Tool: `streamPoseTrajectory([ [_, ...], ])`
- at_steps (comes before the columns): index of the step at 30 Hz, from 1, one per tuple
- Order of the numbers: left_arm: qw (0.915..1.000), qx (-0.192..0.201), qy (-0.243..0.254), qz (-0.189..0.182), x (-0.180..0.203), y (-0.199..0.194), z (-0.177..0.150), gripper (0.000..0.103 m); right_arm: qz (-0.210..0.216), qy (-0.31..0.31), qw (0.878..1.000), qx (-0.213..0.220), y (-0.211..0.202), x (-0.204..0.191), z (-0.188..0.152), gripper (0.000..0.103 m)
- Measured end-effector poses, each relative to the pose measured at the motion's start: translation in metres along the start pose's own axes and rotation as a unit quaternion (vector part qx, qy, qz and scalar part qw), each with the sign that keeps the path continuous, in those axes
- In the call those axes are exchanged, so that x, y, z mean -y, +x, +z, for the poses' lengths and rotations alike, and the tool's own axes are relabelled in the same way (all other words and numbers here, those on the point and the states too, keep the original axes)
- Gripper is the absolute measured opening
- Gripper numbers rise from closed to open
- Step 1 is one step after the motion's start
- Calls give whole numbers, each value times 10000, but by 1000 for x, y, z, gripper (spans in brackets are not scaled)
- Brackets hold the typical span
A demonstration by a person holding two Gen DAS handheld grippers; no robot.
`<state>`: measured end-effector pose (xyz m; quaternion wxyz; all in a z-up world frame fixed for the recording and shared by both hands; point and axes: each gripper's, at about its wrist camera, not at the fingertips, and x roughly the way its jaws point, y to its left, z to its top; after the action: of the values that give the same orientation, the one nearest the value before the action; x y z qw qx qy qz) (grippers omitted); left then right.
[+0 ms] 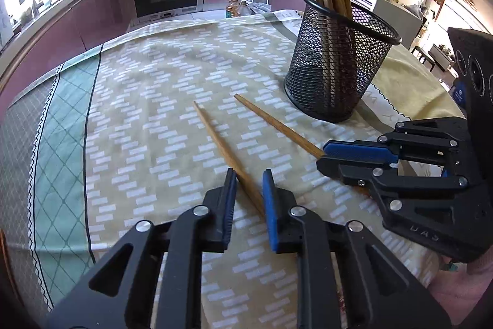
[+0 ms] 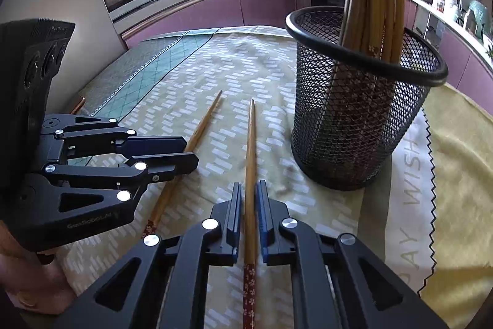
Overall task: Organize utensils
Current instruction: 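Close the left gripper on one chopstick while the right gripper grasps the other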
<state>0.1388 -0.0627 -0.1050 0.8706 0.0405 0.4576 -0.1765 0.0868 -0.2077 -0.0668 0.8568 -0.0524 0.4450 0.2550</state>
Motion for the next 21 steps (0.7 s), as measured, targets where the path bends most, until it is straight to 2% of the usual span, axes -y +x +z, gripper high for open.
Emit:
streamPoseTrajectory([
  [5,9999,28,-116,-49,-2,-2,-2,9,0,77,10000,46,-1,1,-2,6],
  [12,9997,23,-191,-115,1,-9,-11,8,223,257,9992,192,-16,9,-6,5],
  [21,9999,-65,-1,-101,9,-11,-14,8,348,107,9993,21,-7,-2,-7,6],
])
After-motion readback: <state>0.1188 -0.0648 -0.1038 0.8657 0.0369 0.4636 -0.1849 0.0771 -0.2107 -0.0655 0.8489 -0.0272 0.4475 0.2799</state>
